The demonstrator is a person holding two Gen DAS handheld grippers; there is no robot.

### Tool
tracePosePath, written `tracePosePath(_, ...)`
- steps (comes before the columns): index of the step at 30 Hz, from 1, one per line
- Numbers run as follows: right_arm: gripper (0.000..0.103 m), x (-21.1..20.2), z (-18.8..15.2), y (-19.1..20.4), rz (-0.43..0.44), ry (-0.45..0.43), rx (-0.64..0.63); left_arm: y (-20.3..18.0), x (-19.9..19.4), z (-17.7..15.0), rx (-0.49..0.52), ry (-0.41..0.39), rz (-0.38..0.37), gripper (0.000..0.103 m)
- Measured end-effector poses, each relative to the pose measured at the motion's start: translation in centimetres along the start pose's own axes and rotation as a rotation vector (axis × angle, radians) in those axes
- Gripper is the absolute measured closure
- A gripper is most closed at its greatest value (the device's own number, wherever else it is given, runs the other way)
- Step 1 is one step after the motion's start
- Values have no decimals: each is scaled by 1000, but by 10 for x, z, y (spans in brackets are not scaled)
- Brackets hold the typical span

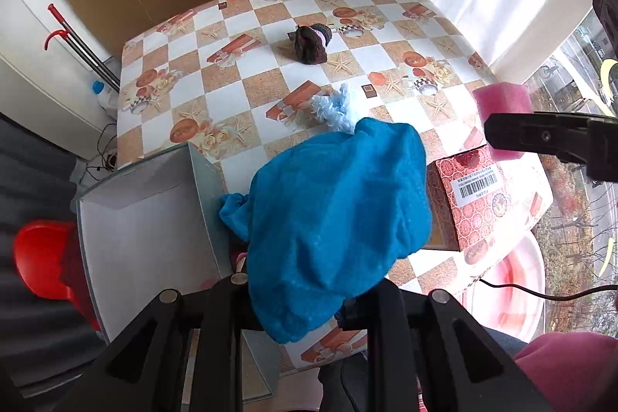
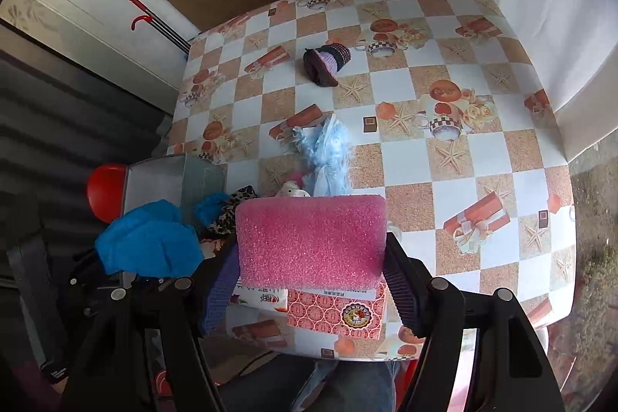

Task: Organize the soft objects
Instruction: 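Carry the blue cloth and pink sponge over the box with both tools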

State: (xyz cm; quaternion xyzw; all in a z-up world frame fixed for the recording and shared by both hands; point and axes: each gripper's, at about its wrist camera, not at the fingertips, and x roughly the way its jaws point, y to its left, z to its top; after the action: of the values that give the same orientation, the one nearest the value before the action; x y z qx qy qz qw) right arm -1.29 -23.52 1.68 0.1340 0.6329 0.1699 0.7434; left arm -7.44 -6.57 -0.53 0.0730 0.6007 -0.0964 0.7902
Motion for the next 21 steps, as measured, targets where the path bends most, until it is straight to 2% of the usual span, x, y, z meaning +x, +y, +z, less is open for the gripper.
tracePosePath(6,32,13,-9,53,12,27,-93,40,-19,-26,-55,-40,52,79)
tracePosePath(14,32,22,-5,115,12,49,-259,85,-34,-57,-206,-71,81,79)
tracePosePath(21,32,34,-11,151,3,85,-373,108,-37,-78,-302,-74,92,79)
